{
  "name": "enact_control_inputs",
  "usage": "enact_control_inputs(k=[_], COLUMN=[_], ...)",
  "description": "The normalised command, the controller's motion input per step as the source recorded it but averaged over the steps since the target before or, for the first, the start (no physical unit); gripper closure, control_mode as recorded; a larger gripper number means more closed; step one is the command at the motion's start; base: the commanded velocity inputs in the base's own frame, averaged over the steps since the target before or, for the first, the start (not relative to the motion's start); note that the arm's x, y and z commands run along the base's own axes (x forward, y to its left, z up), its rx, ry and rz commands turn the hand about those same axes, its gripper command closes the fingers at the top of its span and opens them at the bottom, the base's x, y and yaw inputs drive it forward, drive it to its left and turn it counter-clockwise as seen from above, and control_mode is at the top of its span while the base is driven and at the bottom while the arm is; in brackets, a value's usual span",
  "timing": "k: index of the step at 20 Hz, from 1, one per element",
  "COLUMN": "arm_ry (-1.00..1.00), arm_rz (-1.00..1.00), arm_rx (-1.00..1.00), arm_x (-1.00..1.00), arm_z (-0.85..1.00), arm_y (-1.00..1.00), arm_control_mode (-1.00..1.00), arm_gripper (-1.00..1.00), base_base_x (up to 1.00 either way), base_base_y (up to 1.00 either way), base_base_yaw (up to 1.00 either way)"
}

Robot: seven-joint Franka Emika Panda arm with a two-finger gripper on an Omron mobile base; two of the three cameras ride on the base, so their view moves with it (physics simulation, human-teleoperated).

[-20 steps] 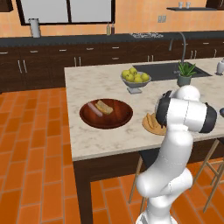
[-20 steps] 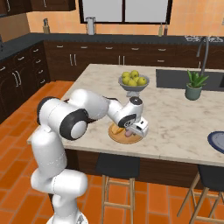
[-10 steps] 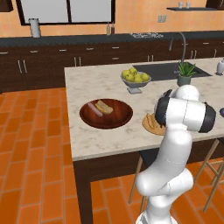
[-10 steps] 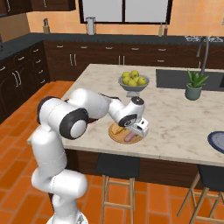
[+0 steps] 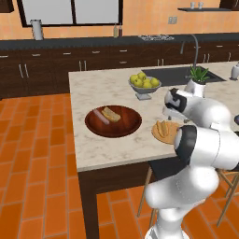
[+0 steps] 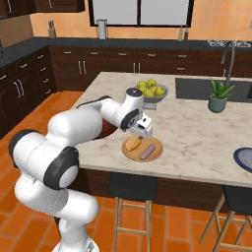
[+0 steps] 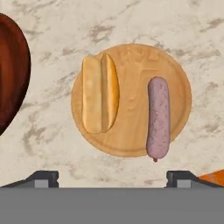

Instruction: Place one bun and one sausage from the bowl on each plate.

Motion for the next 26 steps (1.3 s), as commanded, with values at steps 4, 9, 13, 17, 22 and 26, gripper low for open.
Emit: enact_control_inputs(k=[4, 9, 13, 17, 22, 26], arm_ry=[0.18, 0.20, 0.19, 0.13, 0.01, 0.00], arm_rz=[0.26, 0.27, 0.23, 0.17, 0.12, 0.03], arm_rx=[-0.04, 0.00, 0.00, 0.00, 0.00, 0.00], arm_x=[0.02, 0.43, 0.92, 0.94, 0.68, 0.66], arm_z=[0.74, 0.25, 0.00, -0.08, -0.39, -0.58], arm_y=[1.00, 0.98, 0.82, 0.48, 0.48, 0.39], arm_control_mode=[-1.00, -1.00, -1.00, -1.00, -1.00, -1.00], arm_gripper=[-1.00, -1.00, -1.00, -1.00, -1.00, -1.00], base_base_x=[0.00, 0.00, 0.00, 0.00, 0.00, 0.00], base_base_y=[0.00, 0.00, 0.00, 0.00, 0.00, 0.00], base_base_yaw=[0.00, 0.00, 0.00, 0.00, 0.00, 0.00])
